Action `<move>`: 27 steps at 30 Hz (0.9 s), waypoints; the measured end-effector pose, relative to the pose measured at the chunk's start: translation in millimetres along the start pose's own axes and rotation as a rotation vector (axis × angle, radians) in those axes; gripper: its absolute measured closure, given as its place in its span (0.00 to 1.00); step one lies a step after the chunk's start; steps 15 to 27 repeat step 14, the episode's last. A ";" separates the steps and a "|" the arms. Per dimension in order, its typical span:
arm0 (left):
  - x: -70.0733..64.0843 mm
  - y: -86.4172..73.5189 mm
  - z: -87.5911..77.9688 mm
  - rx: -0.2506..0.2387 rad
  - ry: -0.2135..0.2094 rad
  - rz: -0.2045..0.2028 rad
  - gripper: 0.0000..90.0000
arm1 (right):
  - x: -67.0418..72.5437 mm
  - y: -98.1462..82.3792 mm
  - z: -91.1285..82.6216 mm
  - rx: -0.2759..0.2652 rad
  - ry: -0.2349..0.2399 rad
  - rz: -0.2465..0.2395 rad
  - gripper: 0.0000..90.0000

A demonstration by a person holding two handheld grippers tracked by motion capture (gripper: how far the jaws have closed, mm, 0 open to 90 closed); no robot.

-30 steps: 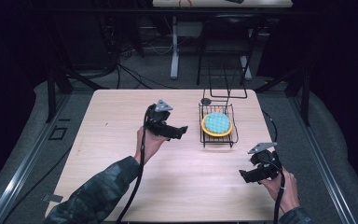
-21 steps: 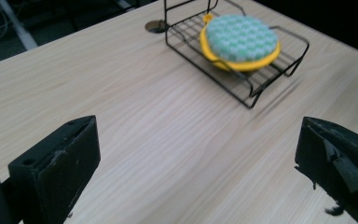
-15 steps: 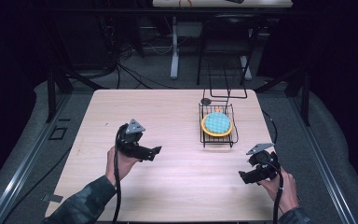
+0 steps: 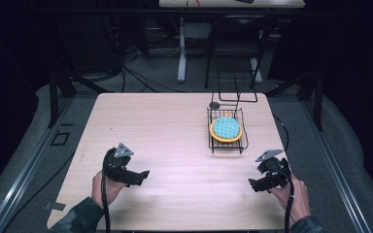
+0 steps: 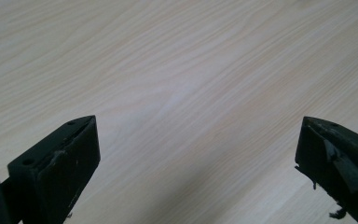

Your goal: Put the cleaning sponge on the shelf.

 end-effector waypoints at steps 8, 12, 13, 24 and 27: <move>7.7 -0.8 8.2 0.028 0.001 0.001 0.00 | -4.6 1.4 2.0 -0.016 0.014 0.017 0.11; 4.8 -0.5 8.1 0.025 -0.006 0.019 0.00 | -3.7 0.1 1.5 -0.018 0.023 0.025 0.11; 5.2 -0.4 8.4 0.025 -0.009 0.014 0.00 | -3.7 1.0 0.5 -0.021 0.031 0.026 0.11; 5.2 -0.4 8.4 0.025 -0.009 0.014 0.00 | -3.7 1.0 0.5 -0.021 0.031 0.026 0.11; 5.2 -0.4 8.4 0.025 -0.009 0.014 0.00 | -3.7 1.0 0.5 -0.021 0.031 0.026 0.11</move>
Point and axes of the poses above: each handheld gripper's, and its own axes: z roughly forward along the jaws, y roughly out of its top, x roughly to its left, the point moved 9 cm from there along z, roughly forward along the jaws, and after that the axes turned 13 degrees about x, right-handed, at the moved point
